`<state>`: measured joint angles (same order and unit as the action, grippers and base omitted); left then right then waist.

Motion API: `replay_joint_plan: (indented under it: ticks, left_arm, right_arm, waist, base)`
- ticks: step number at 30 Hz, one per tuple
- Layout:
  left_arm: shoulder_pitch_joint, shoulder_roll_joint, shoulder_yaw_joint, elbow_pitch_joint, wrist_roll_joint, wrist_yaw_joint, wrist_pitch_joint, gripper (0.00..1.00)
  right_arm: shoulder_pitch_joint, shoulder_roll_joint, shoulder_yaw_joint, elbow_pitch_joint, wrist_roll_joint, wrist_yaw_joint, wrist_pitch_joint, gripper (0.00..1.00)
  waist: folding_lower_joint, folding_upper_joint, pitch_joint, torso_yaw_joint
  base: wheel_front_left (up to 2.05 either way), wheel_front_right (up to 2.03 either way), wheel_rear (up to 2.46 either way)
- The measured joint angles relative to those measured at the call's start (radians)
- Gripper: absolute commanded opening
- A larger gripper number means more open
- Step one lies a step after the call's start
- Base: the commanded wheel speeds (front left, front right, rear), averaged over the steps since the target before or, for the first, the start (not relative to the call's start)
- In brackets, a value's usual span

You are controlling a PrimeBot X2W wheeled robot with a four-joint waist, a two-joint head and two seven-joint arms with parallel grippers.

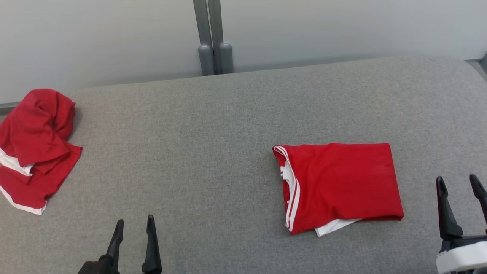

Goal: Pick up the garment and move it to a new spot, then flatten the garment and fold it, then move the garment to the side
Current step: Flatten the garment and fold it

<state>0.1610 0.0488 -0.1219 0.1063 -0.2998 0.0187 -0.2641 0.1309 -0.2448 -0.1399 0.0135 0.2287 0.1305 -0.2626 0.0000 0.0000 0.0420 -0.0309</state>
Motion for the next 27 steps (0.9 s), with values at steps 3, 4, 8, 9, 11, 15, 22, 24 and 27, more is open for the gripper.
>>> replay_joint_plan:
  ticks: [3, 4, 8, 9, 11, 15, 22, 24, 27]
  left_arm:
    - [0.022, 0.0, 0.026, -0.015, 0.011, -0.003, 0.0, 1.0]
    - [0.025, 0.0, 0.032, -0.019, 0.012, -0.006, 0.0, 1.0]
    - [0.04, 0.0, 0.058, -0.028, 0.02, -0.011, 0.0, 1.0]
    - [0.046, 0.0, 0.061, -0.027, 0.02, -0.011, 0.0, 1.0]
    - [0.049, 0.0, 0.063, -0.025, 0.02, -0.012, 0.0, 1.0]
    - [0.049, 0.0, 0.064, -0.021, 0.02, -0.012, 0.0, 1.0]
    - [0.044, 0.0, 0.057, -0.028, 0.02, -0.014, 0.0, 1.0]
    - [0.04, 0.0, 0.053, -0.029, 0.02, -0.015, 0.0, 1.0]
    - [0.029, 0.0, 0.037, -0.028, 0.019, -0.019, 0.0, 1.0]
  right_arm:
    - [0.068, 0.016, -0.02, -0.023, -0.058, 0.0, 0.0, 1.0]
    - [0.081, 0.021, -0.02, -0.028, -0.067, 0.0, 0.0, 1.0]
    - [0.109, 0.048, -0.026, -0.035, -0.082, 0.0, 0.0, 1.0]
    - [0.113, 0.053, -0.026, -0.033, -0.083, 0.0, 0.0, 1.0]
    - [0.114, 0.061, -0.026, -0.03, -0.083, 0.0, 0.0, 1.0]
    - [0.11, 0.065, -0.021, -0.03, -0.083, 0.0, 0.0, 1.0]
    - [0.0, 0.098, 0.067, 0.048, -0.133, 0.0, 0.0, 0.0]
    - [-0.047, 0.105, 0.137, 0.14, -0.162, 0.0, 0.0, 0.0]
    - [-0.171, 0.134, 0.223, 0.31, -0.219, 0.0, 0.0, 0.0]
  waist:
    - [0.0, 0.0, -0.023, 0.002]
    - [0.0, 0.0, -0.027, 0.003]
    - [0.0, 0.0, -0.045, 0.01]
    - [0.0, 0.0, -0.049, 0.01]
    - [0.0, 0.0, -0.055, 0.011]
    - [0.0, 0.0, -0.062, 0.015]
    - [0.0, 0.0, -0.047, 0.024]
    - [0.0, 0.0, -0.041, 0.029]
    - [0.0, 0.0, -0.028, 0.04]
  base:
    - [0.0, 0.0, 0.0]
    - [0.0, 0.0, 0.0]
    - [0.0, 0.0, 0.0]
    - [0.0, 0.0, 0.0]
    - [0.0, 0.0, 0.0]
    - [0.0, 0.0, 0.0]
    - [0.0, 0.0, 0.0]
    - [0.0, 0.0, 0.0]
    - [0.0, 0.0, 0.0]
